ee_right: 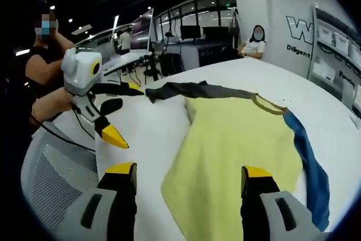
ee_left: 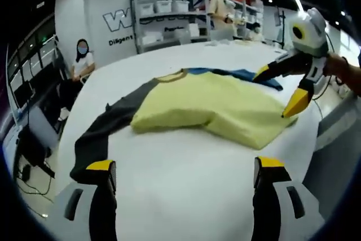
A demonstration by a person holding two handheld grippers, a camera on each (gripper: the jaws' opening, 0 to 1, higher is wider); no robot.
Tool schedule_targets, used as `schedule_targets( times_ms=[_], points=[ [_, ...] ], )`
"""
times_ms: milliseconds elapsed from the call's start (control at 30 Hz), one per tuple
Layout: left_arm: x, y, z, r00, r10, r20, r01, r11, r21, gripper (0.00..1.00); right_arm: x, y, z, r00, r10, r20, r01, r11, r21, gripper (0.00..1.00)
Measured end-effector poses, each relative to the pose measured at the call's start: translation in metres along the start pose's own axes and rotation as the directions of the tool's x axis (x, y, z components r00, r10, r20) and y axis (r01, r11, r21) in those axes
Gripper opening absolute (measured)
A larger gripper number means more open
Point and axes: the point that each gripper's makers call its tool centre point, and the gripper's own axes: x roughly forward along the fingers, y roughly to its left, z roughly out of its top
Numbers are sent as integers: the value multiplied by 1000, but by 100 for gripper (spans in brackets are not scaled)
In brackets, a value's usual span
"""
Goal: Fold the garment on the visible template until the final outline fits inside the template.
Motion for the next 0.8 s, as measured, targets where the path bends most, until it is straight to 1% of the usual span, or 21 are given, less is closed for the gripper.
schedule_targets(
  times_ms=[67, 100, 200, 233, 300, 367, 533, 600, 800],
  points=[
    [1, -1, -2, 1000, 7, -12, -7, 1000, 15, 99, 8, 2, 1, 1000, 9, 2, -9, 1000, -3, 65],
    [1, -1, -3, 1000, 7, -16, -7, 1000, 22, 99, 13, 3, 0, 1000, 13, -9, -13, 1000, 0, 65],
    [1, -3, -3, 1000, 2, -19, -1, 1000, 30, 99, 23, 6, 0, 1000, 20, -21, -20, 999, -27, 63],
    [2, -5, -3, 1000, -12, -17, 12, 1000, 25, 99, 26, 7, -1, 999, 24, -29, -25, 999, -31, 61],
    [4, -6, -5, 1000, -17, -23, 17, 1000, 10, 98, 31, 8, 0, 999, 28, -25, -29, 999, -39, 56],
    [4, -5, -6, 1000, -14, -27, 14, 1000, 12, 98, 38, 9, 0, 999, 27, -34, -29, 998, -57, 51],
    [4, -6, -9, 999, -21, -29, 21, 1000, -3, 98, 57, 7, -1, 999, 21, -46, -25, 996, -87, 46],
    [4, -6, -11, 999, -19, -37, 19, 1000, -7, 98, 63, 6, -1, 999, 16, -51, -21, 995, -100, 41],
    [5, -8, -15, 999, -28, -47, 27, 1000, -8, 97, 75, 3, 1, 998, 2, -67, -10, 993, -117, 32]
  ],
)
